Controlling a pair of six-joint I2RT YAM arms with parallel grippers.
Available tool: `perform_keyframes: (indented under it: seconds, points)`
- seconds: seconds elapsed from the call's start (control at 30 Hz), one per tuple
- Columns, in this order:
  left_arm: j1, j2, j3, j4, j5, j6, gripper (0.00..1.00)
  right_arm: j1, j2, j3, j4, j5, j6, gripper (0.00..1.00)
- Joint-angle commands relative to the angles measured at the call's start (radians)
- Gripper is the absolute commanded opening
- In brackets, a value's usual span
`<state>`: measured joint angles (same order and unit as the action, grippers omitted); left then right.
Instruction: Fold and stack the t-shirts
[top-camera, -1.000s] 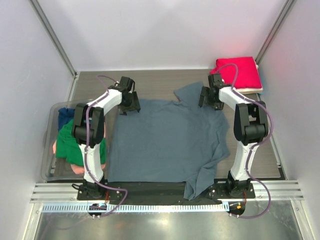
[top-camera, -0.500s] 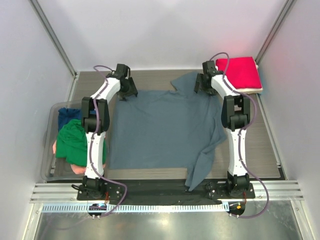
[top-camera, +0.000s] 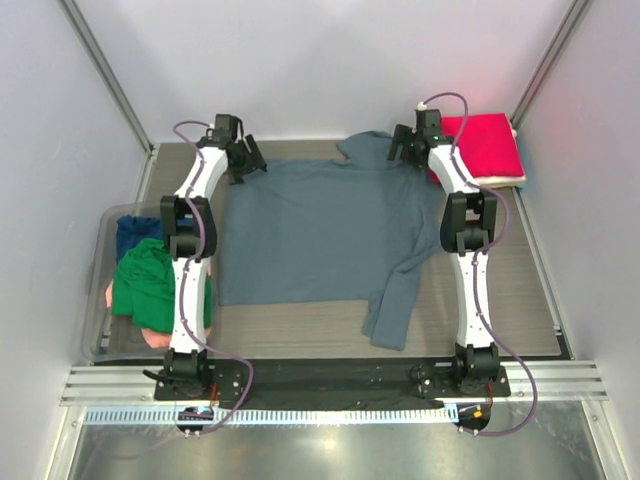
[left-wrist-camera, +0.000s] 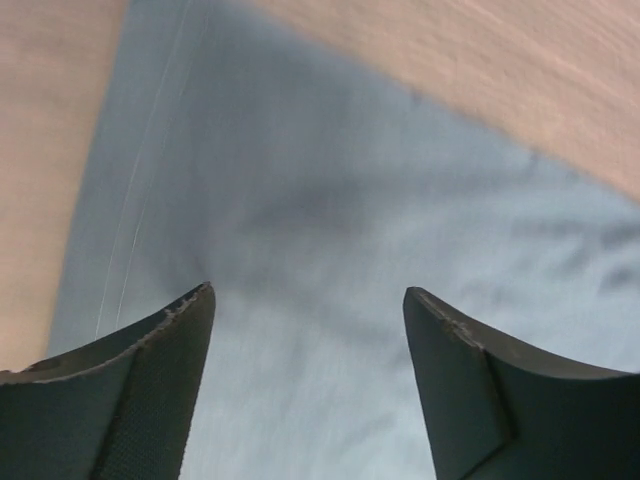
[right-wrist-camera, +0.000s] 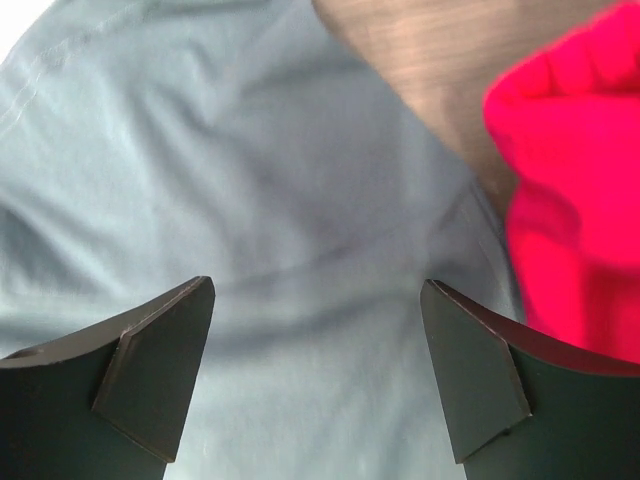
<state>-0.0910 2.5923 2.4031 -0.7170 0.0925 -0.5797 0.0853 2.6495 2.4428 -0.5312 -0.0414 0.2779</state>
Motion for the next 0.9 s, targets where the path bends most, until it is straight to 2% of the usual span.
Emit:
perform_keyframes:
  seconds: [0.0, 0.03, 0.13, 0.2, 0.23, 0.27, 0.3, 0.33, 0.5, 0.63, 0.87]
  points:
    - [-0.024, -0.264, -0.091, 0.025, 0.036, 0.024, 0.78, -0.001, -0.238, -0.085, 0.062, -0.058, -0.019, 0.91]
    - [-0.029, -0.308, -0.155, 0.024, 0.035, 0.026, 0.8, -0.002, -0.338, -0.161, 0.063, -0.061, -0.013, 0.91]
    - [-0.046, -0.481, -0.264, 0.021, 0.036, 0.027, 0.82, -0.001, -0.51, -0.396, 0.062, -0.043, 0.032, 0.91]
    - [-0.058, -0.575, -0.401, 0.005, 0.036, 0.041, 0.82, 0.001, -0.701, -0.548, 0.063, -0.034, 0.053, 0.91]
    - [-0.062, -0.666, -0.454, 0.004, 0.035, 0.047, 0.82, 0.005, -0.762, -0.708, 0.062, -0.029, 0.073, 0.91]
    - [-0.067, -0.711, -0.575, 0.004, 0.038, 0.061, 0.82, 0.008, -0.883, -0.788, 0.056, -0.023, 0.082, 0.91]
    - [-0.073, -0.759, -0.64, 0.005, 0.042, 0.069, 0.82, 0.017, -0.937, -0.944, 0.048, -0.02, 0.089, 0.91]
    - [-0.078, -0.853, -0.698, 0.005, 0.042, 0.07, 0.82, 0.027, -0.983, -1.012, 0.037, -0.011, 0.099, 0.91]
    - [-0.096, -1.101, -1.141, 0.103, 0.033, 0.058, 0.83, 0.183, -1.187, -1.353, -0.044, 0.081, 0.127, 0.83]
    - [-0.102, -1.163, -1.287, 0.178, 0.05, -0.003, 0.8, 0.263, -1.208, -1.453, -0.042, 0.101, 0.155, 0.71]
    - [-0.179, -1.1, -1.36, 0.244, 0.036, -0.011, 0.79, 0.31, -1.125, -1.45, -0.072, 0.141, 0.158, 0.62]
